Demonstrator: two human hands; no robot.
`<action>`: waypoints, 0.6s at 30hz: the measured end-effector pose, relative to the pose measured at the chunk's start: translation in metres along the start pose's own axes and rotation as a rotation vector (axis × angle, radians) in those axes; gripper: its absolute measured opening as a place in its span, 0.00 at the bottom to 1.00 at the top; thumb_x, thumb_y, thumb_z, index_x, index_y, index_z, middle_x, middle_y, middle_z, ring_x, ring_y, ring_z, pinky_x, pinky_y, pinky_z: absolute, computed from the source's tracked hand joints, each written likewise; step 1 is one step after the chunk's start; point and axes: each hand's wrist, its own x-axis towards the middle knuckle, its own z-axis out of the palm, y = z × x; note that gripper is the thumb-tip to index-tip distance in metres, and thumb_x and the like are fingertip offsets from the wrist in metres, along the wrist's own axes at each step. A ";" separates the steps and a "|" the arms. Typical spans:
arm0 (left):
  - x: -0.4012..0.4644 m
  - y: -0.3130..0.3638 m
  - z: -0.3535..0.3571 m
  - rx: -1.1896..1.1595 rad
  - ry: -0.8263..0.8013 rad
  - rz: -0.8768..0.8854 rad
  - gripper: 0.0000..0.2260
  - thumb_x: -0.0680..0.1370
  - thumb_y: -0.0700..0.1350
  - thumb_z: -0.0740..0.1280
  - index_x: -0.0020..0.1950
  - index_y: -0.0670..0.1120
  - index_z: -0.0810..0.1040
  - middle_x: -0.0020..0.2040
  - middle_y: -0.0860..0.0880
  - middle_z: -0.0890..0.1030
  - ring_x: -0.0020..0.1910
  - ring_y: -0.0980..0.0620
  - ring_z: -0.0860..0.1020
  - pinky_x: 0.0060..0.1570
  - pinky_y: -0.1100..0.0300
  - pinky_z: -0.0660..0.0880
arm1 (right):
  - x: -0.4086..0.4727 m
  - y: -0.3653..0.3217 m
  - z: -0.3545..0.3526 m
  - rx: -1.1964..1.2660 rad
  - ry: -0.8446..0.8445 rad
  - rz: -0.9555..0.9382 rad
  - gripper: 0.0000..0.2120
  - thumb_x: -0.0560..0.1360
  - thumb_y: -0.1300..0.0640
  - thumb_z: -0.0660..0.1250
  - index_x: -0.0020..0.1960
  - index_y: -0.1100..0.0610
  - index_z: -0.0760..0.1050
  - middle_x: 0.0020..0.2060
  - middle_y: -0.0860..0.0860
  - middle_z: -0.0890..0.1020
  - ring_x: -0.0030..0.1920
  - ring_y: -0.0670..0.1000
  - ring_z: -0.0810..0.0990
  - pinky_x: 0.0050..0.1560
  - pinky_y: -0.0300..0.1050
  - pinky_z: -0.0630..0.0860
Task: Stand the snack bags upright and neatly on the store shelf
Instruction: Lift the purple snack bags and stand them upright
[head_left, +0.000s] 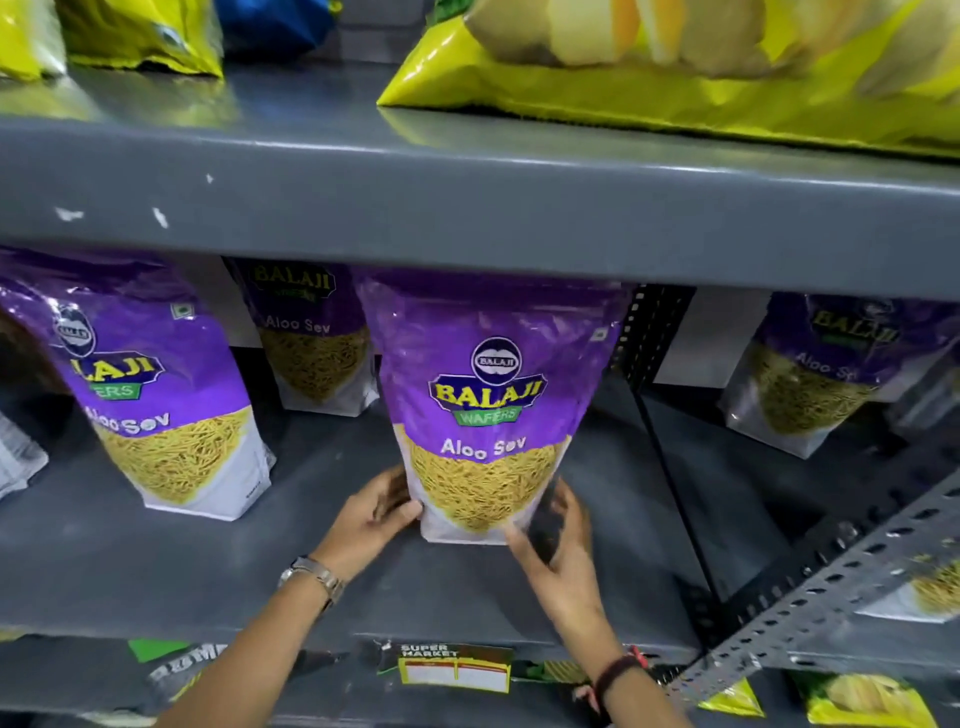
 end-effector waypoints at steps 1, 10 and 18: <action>-0.001 -0.003 0.003 -0.003 -0.042 -0.014 0.22 0.72 0.34 0.66 0.63 0.48 0.66 0.63 0.43 0.74 0.60 0.50 0.73 0.63 0.57 0.68 | 0.004 0.000 -0.002 -0.062 -0.042 -0.014 0.34 0.65 0.47 0.73 0.64 0.39 0.59 0.59 0.36 0.68 0.59 0.29 0.66 0.55 0.24 0.65; 0.005 -0.011 0.022 0.453 0.097 -0.072 0.25 0.67 0.43 0.72 0.61 0.42 0.68 0.61 0.42 0.76 0.61 0.42 0.70 0.63 0.50 0.66 | 0.030 0.002 -0.013 -0.381 -0.232 0.063 0.33 0.63 0.55 0.75 0.64 0.54 0.63 0.63 0.53 0.73 0.64 0.54 0.69 0.64 0.50 0.69; -0.005 -0.013 0.067 0.565 0.166 0.014 0.21 0.65 0.49 0.73 0.53 0.42 0.72 0.55 0.44 0.81 0.55 0.43 0.76 0.66 0.50 0.60 | 0.018 0.007 -0.053 -0.409 -0.120 0.093 0.33 0.62 0.60 0.76 0.63 0.53 0.66 0.60 0.54 0.76 0.61 0.56 0.72 0.58 0.48 0.70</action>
